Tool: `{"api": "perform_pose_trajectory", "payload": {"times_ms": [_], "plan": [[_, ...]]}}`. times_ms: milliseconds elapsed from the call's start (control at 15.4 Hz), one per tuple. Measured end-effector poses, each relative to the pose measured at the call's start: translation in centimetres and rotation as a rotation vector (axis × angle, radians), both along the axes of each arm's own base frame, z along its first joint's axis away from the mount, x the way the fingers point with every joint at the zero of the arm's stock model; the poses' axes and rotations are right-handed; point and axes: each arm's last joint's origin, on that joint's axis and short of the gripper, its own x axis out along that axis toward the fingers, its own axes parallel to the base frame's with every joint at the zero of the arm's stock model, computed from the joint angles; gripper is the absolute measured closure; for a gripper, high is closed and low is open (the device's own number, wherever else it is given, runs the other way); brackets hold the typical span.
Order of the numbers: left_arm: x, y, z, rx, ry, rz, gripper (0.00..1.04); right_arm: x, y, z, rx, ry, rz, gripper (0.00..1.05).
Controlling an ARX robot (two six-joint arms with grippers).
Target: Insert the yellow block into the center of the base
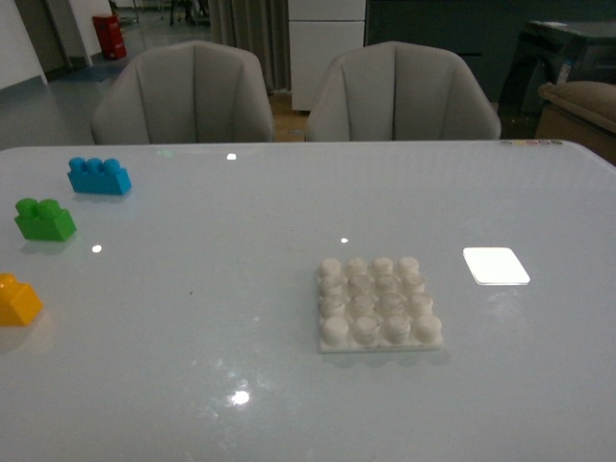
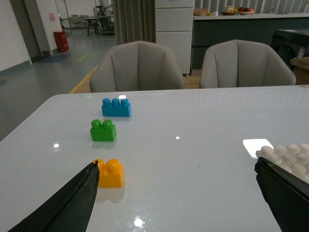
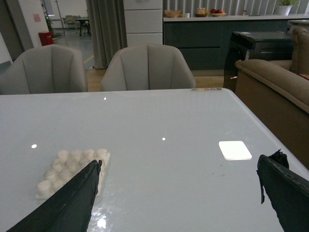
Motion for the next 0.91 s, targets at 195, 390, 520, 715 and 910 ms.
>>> {"api": "perform_pose_trajectory", "payload": {"times_ms": [195, 390, 520, 715, 910], "plan": [[0.0, 0.0, 0.0, 0.0, 0.0, 0.0, 0.07, 0.0, 0.0, 0.0, 0.0, 0.0, 0.0, 0.06], [0.0, 0.0, 0.0, 0.0, 0.0, 0.0, 0.07, 0.0, 0.0, 0.0, 0.0, 0.0, 0.0, 0.06], [0.0, 0.0, 0.0, 0.0, 0.0, 0.0, 0.07, 0.0, 0.0, 0.0, 0.0, 0.0, 0.0, 0.06], [0.0, 0.0, 0.0, 0.0, 0.0, 0.0, 0.07, 0.0, 0.0, -0.1, 0.005, 0.008, -0.001, 0.06], [0.0, 0.0, 0.0, 0.0, 0.0, 0.0, 0.07, 1.8, -1.3, 2.3, 0.071, -0.017, -0.036, 0.06]]}}
